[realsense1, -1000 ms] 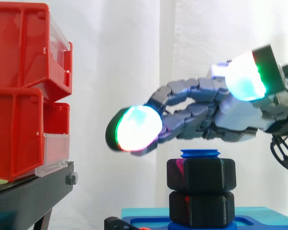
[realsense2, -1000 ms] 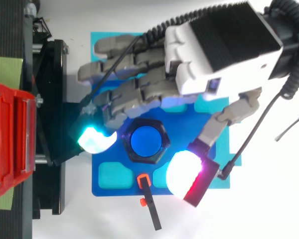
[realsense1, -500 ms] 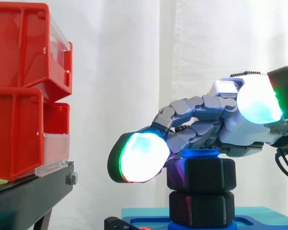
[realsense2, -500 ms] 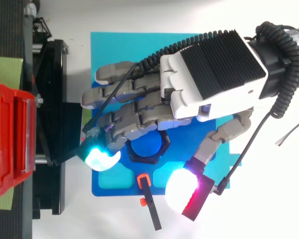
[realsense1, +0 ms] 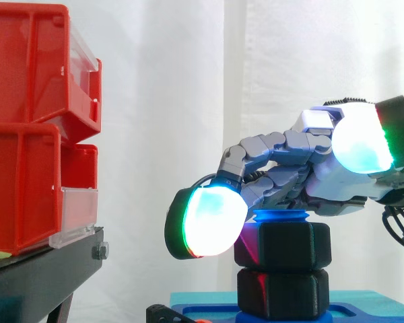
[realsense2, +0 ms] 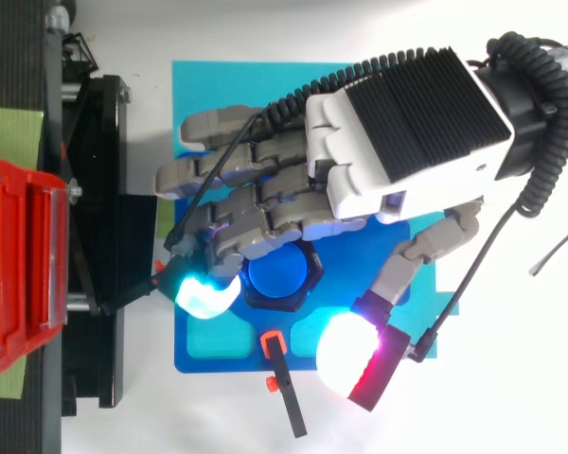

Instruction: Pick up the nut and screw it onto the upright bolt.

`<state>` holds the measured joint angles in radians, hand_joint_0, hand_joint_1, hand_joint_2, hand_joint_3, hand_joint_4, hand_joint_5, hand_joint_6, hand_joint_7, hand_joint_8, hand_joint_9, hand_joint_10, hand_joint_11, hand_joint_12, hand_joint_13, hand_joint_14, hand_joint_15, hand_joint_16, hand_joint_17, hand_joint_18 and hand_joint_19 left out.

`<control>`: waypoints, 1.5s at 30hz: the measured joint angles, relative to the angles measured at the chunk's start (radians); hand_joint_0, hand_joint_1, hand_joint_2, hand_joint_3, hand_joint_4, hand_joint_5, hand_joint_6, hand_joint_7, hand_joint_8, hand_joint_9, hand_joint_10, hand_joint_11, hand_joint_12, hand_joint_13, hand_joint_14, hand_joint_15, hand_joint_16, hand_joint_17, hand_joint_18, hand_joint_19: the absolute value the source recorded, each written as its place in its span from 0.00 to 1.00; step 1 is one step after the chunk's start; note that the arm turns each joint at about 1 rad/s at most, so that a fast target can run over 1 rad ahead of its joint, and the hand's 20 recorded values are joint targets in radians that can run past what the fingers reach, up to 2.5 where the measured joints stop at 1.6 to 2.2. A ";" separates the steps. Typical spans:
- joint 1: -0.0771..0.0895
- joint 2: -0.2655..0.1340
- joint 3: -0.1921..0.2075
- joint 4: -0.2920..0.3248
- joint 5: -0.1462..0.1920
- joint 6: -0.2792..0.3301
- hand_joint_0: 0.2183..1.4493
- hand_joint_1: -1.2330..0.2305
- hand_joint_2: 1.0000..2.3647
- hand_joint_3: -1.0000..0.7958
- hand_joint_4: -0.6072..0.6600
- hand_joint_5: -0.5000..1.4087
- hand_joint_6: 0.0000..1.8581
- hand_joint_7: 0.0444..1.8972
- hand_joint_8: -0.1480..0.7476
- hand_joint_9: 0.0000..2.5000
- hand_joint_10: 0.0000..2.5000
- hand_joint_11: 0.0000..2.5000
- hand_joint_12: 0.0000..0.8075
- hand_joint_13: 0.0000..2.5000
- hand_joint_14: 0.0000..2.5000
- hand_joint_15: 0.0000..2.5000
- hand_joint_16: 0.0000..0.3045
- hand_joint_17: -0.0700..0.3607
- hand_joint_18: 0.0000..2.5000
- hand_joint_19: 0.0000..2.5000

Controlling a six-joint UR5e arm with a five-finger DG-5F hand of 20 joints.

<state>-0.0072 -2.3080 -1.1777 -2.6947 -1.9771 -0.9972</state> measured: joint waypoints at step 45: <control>-0.039 -0.028 0.000 0.046 -0.033 -0.008 0.18 0.68 0.00 0.28 0.68 0.25 0.27 0.73 0.50 0.28 0.00 0.00 0.29 0.16 0.00 0.00 0.07 0.28 0.05 0.00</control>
<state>-0.0459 -2.3362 -1.1780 -2.6488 -2.0098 -1.0048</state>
